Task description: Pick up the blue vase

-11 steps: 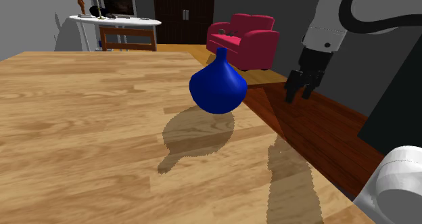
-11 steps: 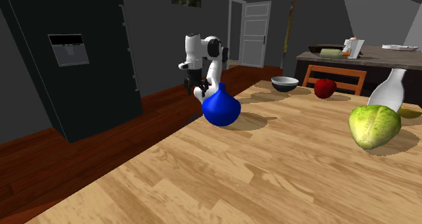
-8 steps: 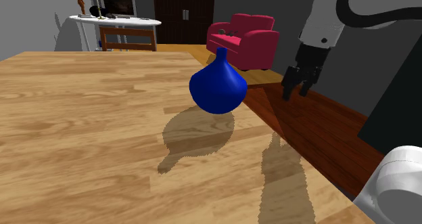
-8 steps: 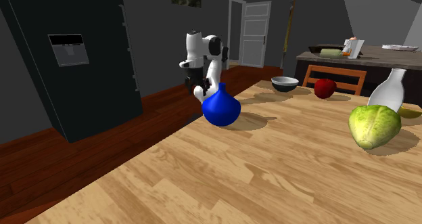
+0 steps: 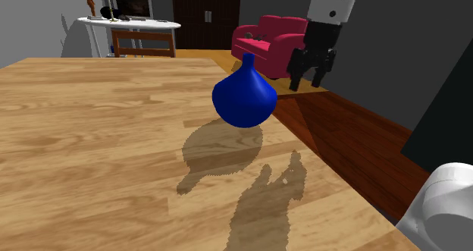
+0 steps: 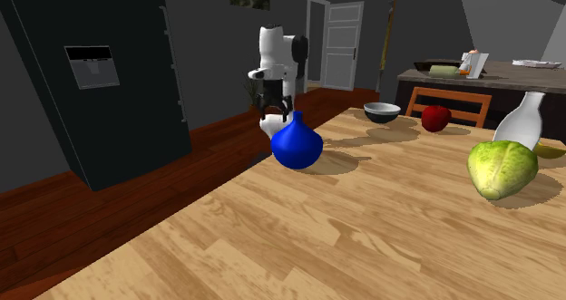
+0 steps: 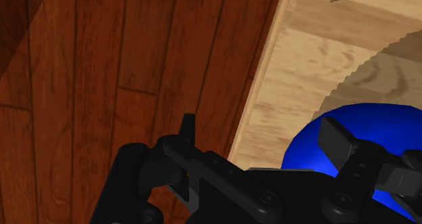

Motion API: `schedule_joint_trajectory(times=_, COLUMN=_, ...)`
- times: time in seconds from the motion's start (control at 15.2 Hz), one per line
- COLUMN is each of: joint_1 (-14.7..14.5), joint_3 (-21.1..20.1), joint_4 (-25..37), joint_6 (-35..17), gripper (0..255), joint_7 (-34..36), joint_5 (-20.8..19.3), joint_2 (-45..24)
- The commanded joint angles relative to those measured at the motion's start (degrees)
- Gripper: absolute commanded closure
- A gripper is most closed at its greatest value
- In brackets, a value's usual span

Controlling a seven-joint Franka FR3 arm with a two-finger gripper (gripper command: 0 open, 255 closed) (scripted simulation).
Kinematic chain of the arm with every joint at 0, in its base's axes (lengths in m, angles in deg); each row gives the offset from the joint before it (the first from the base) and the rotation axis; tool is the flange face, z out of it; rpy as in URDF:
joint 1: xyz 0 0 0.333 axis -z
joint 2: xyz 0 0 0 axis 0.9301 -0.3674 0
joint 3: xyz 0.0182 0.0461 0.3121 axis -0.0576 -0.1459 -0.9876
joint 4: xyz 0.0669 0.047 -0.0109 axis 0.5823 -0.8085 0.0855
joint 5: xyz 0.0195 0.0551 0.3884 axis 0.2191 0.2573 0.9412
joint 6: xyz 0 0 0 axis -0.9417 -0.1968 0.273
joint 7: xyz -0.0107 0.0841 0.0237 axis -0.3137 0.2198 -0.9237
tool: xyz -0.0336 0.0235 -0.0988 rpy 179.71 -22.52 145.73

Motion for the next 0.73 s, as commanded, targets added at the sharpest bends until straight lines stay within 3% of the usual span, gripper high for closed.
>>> schedule_joint_trajectory(times=0.0, joint_1=-0.31, joint_3=-1.44, joint_4=5.17, joint_6=1.47, gripper=0, joint_7=1.5, joint_5=0.09, joint_2=-3.6)
schedule_joint_trajectory(times=0.66, joint_1=-2.28, joint_3=-9.26, joint_4=36.85, joint_6=11.81, gripper=0, joint_7=10.12, joint_5=-3.27, joint_2=-25.01)
